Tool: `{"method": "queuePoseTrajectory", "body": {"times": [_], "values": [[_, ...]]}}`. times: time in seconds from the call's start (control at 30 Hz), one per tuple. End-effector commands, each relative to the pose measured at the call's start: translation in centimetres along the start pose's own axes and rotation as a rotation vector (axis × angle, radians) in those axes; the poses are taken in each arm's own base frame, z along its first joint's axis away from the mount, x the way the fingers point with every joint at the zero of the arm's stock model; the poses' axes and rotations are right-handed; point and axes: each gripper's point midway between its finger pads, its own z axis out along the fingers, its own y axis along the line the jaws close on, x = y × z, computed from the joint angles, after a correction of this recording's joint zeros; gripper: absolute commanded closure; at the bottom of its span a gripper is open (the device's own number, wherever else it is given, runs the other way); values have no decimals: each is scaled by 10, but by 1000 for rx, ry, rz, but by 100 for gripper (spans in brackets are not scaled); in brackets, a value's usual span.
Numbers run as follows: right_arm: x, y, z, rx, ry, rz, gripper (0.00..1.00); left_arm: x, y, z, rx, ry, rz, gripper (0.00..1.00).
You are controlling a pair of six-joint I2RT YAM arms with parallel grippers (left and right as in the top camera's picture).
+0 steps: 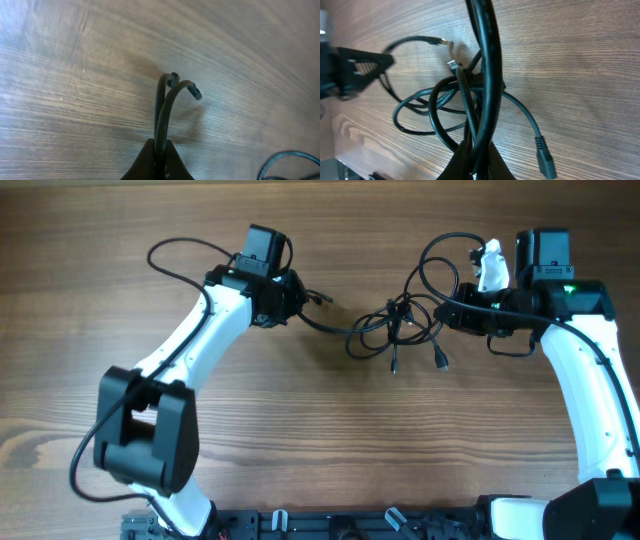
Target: Untangle cables
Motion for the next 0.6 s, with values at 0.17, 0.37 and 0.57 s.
{"method": "queuePoseTrajectory", "body": {"times": [0.17,0.37,0.57], "values": [[-27,-13,-41,62,-107,-8,96,-44,20,-68,-64,-179,49,88],[-23,-13,-40,62,-93,-2,96,-35,10,-66,-11,-131,104,44],[-22,-13,-39,63,-86,1,96,2,-38,-65,212,24,154,54]]}}
